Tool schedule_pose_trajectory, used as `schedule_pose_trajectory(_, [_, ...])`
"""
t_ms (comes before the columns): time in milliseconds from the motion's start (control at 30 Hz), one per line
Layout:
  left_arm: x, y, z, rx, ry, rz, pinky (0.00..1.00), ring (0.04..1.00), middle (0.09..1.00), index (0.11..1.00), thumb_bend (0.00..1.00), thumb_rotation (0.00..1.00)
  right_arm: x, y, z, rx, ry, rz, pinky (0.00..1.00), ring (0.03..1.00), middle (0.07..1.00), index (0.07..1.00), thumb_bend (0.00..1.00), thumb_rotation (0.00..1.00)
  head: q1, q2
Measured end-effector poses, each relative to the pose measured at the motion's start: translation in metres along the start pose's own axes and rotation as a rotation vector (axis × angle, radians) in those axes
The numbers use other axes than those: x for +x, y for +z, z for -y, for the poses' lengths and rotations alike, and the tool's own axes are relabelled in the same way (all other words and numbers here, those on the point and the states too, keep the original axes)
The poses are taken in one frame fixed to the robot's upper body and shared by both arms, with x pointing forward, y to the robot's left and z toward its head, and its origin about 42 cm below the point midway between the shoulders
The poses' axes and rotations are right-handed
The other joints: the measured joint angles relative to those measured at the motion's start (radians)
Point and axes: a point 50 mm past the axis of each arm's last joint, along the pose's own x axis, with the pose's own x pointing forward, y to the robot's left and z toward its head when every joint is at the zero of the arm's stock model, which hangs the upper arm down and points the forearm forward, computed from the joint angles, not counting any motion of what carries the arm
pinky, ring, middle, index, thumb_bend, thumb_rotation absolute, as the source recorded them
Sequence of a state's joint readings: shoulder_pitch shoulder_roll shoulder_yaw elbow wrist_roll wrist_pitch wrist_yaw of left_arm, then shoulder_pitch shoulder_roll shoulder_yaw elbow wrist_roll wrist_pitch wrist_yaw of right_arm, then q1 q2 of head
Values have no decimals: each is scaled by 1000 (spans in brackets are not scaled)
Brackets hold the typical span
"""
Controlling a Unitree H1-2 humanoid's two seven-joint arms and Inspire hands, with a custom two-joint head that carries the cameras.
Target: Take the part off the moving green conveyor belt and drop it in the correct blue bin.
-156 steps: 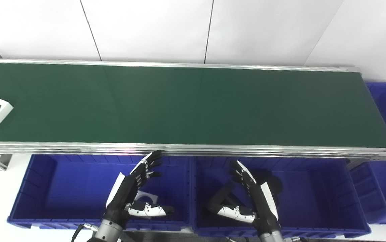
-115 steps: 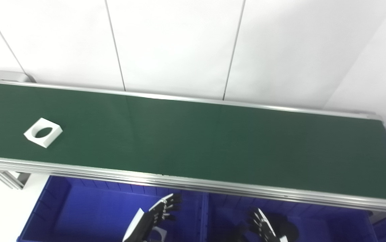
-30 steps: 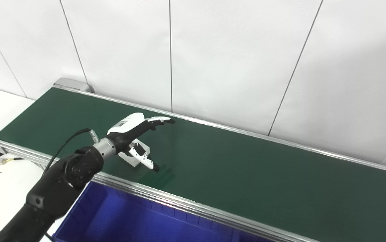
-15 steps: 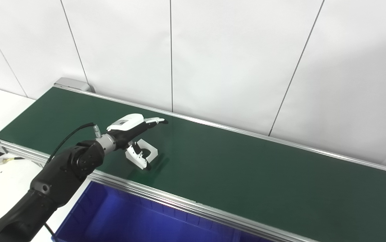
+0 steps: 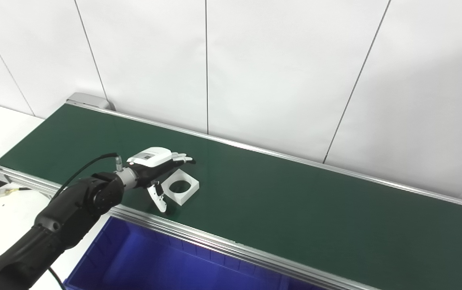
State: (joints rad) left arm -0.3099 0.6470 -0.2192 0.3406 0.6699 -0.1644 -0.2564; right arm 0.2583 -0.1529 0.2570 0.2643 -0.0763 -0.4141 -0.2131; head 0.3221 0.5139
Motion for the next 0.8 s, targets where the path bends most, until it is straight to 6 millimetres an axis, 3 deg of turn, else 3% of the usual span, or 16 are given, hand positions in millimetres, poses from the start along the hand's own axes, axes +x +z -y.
schedule_pose_trajectory(300, [22,15,9,34,76,61,858,920,909,873,725,0,-2,-1,0,14,-4,-6,895,862,842,912,605,133,-2,9])
schedule_pose_trajectory(400, [25,15,15,-24,109,94,788,870,861,824,646,0,-4,0,1,15,-7,-6,896,857,838,908,609,124,-5,15])
schedule_pose_trajectory(533, [31,20,26,-100,159,135,660,756,782,761,558,0,-3,2,1,12,-9,3,899,849,838,907,598,109,-5,15])
schedule_pose_trajectory(567, [31,21,28,-107,159,145,576,617,735,725,513,0,-3,3,0,12,-9,7,897,848,837,907,598,110,-5,15])
schedule_pose_trajectory(633, [35,25,33,-138,169,156,487,499,661,658,473,0,-3,3,0,10,-9,8,891,845,835,905,598,111,-6,18])
schedule_pose_trajectory(667, [38,30,36,-162,169,159,472,483,644,642,467,0,-3,3,0,9,-8,8,889,844,834,905,598,111,-6,20])
schedule_pose_trajectory(700, [41,37,38,-188,174,169,447,444,568,560,483,0,-3,4,-1,9,-7,10,892,844,835,906,596,113,-6,20])
schedule_pose_trajectory(800, [53,56,35,-211,155,207,413,427,521,491,495,0,-4,3,-2,13,-12,8,902,848,837,905,601,147,-5,23])
